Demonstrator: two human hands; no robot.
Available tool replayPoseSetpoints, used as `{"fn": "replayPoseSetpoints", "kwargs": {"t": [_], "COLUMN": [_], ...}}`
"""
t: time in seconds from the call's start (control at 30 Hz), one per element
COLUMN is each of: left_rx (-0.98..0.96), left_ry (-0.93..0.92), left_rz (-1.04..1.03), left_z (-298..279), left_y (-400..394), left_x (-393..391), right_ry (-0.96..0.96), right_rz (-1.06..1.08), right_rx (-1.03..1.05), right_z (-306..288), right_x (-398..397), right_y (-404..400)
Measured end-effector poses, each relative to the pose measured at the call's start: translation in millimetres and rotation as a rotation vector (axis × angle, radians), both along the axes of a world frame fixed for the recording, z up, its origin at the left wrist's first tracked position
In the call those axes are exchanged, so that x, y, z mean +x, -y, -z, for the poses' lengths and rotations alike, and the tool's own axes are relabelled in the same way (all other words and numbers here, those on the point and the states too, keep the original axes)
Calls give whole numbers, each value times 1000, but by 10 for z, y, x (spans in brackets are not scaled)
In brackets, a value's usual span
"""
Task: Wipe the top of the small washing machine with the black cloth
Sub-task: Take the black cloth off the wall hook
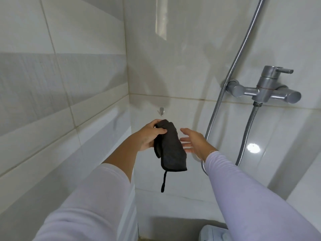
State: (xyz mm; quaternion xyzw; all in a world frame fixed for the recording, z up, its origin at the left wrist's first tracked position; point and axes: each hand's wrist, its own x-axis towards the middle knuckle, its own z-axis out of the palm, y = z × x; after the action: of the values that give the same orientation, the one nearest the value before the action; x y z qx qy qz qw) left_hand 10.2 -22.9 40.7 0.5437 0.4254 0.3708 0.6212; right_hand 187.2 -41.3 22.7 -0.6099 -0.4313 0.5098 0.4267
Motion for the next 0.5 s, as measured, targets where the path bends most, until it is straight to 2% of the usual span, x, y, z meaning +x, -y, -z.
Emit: {"fn": "replayPoseSetpoints", "kwargs": {"t": [0.1,0.17,0.23,0.37,0.5], "left_rx": [-10,-7,0,-6,-100], "left_ry": [-43,-84,-141,-265,-307], "left_rz": [13,26,38,71,183], "left_z": [30,62,99,162,222], "left_y": [60,96,125,186,243], "left_x": [99,196,309,598,942], "right_ry": [-106,-182,-170,-160,-140], "right_rz": [-107,-133,-126,31,160], "right_rx": [-149,-166,-118,50,151], "right_z": [162,223,237,192,158], "right_x": [208,310,397,661,965], "right_y": [240,403,559,792,982]}}
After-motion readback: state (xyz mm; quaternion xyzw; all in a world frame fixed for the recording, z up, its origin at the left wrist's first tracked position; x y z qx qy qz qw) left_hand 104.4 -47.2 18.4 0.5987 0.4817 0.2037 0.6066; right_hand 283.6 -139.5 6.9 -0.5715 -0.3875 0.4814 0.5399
